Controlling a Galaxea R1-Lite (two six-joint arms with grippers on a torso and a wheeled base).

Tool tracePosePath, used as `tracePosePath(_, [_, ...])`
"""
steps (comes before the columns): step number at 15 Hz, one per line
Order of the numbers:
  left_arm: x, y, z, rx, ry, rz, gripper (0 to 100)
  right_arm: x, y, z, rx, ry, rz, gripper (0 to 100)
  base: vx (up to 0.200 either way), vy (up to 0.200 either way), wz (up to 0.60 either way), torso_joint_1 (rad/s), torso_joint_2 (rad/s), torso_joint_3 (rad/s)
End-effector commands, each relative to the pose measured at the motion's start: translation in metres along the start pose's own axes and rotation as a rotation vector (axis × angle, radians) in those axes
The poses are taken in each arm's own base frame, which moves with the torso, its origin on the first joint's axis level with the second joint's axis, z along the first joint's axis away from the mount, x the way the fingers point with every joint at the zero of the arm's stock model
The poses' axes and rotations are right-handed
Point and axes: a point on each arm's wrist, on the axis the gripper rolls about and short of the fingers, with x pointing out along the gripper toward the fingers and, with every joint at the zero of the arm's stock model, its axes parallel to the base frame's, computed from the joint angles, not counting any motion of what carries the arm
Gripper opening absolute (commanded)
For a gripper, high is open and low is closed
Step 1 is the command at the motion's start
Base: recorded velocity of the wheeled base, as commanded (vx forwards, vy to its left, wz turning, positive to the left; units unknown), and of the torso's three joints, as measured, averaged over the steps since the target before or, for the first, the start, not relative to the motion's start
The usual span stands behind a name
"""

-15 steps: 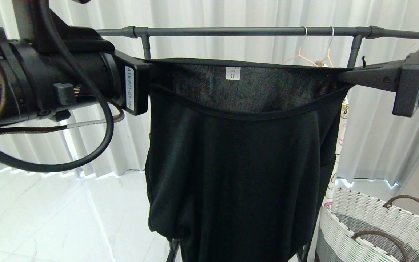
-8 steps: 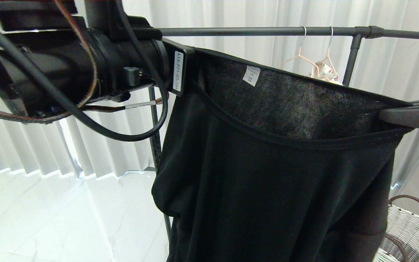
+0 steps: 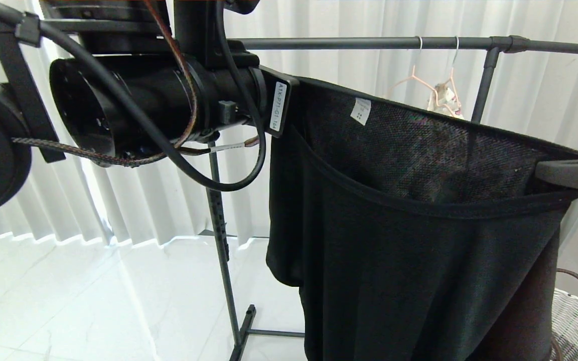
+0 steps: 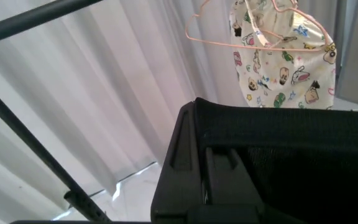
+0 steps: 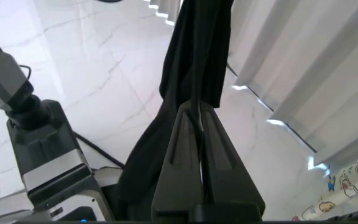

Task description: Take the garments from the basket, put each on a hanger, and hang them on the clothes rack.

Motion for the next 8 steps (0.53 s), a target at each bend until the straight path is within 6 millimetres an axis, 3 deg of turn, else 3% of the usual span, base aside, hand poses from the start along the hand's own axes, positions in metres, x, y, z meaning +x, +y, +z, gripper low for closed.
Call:
tracePosePath(1, [-0.012, 0.002, 0.001, 0.005, 0.017, -0.011, 0, 0.003, -0.002, 0.000, 0.002, -0.001, -0.016, 0, 0.000, 0.000, 0.00, 0.000, 0.00, 0.000])
tracePosePath(6, [-0.066, -0.011, -0.001, -0.046, 0.179, -0.188, 0, 0.019, -0.018, 0.004, 0.009, -0.063, -0.115, 0, 0.000, 0.000, 0.00, 0.000, 0.00, 0.000])
tracePosePath(8, [-0.103, -0.015, 0.000, -0.099, 0.251, -0.309, 0, 0.039, -0.026, 0.008, 0.008, -0.102, -0.138, 0, 0.000, 0.000, 0.00, 0.000, 0.00, 0.000])
